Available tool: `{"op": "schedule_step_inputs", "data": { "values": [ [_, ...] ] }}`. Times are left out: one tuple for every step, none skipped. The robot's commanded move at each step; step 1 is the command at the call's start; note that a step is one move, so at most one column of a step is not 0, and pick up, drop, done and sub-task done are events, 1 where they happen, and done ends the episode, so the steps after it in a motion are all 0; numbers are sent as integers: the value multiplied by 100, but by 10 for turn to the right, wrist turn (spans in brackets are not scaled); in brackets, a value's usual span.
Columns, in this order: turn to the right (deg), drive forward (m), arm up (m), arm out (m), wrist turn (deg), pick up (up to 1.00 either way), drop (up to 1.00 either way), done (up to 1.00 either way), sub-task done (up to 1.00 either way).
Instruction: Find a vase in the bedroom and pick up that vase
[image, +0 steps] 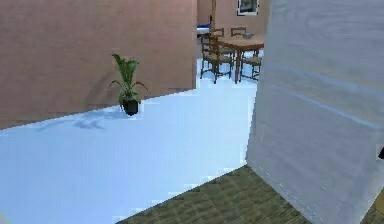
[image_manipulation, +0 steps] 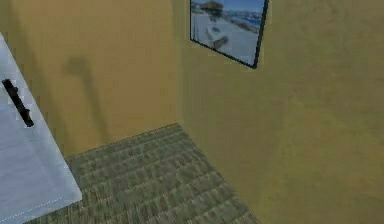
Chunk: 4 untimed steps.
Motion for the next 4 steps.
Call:
{"op": "schedule_step_inputs", "data": {
  "values": [
    [0,100,0,0,0,0,0,0,0],
    [0,45,0,0,0,0,0,0,0],
    [150,0,0,0,0,0,0,0,0],
    [0,60,0,0,0,0,0,0,0]
  ]
}}
